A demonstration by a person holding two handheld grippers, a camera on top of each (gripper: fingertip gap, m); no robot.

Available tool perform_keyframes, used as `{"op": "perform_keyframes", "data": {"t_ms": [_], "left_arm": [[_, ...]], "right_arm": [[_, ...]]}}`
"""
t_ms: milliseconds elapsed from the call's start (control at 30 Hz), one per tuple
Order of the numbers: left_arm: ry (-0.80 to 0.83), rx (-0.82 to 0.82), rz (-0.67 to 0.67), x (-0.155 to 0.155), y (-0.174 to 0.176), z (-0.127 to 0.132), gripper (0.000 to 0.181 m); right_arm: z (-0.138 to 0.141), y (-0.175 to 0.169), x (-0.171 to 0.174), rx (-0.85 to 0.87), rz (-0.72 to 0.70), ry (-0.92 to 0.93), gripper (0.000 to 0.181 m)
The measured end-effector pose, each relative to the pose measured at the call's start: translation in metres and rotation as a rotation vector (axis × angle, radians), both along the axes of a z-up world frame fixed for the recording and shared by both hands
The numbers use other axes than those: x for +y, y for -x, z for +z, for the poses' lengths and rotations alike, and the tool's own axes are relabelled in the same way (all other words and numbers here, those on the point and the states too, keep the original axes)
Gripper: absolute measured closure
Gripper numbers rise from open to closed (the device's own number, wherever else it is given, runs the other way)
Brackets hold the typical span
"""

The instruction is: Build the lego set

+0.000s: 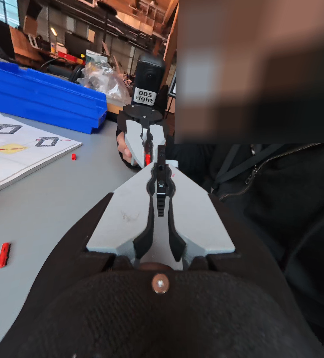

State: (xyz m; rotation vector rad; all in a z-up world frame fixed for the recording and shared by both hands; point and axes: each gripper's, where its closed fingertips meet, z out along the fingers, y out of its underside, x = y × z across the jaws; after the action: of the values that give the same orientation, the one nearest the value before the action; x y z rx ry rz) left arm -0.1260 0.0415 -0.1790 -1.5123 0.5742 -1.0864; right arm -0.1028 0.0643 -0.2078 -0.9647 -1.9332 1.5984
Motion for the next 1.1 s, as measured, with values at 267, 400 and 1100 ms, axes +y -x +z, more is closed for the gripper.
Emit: {"op": "perform_keyframes", "data": {"t_ms": [267,400,1100], "left_arm": [[-0.099,-0.055,-0.023,-0.005,0.002,0.012,0.175],[-0.024,-0.047,-0.042,0.001,-0.002,0.006,0.175],[0.059,0.172,0.062,0.015,-0.017,-0.021,0.176]], "right_arm": [[0.008,-0.008,-0.008,0.062,0.033,-0.017,0.177],[0.011,-0.010,-0.009,0.081,0.037,-0.007,0.177],[-0.007,-0.008,0.012,-0.042,-0.024,0.021,0.177]]}}
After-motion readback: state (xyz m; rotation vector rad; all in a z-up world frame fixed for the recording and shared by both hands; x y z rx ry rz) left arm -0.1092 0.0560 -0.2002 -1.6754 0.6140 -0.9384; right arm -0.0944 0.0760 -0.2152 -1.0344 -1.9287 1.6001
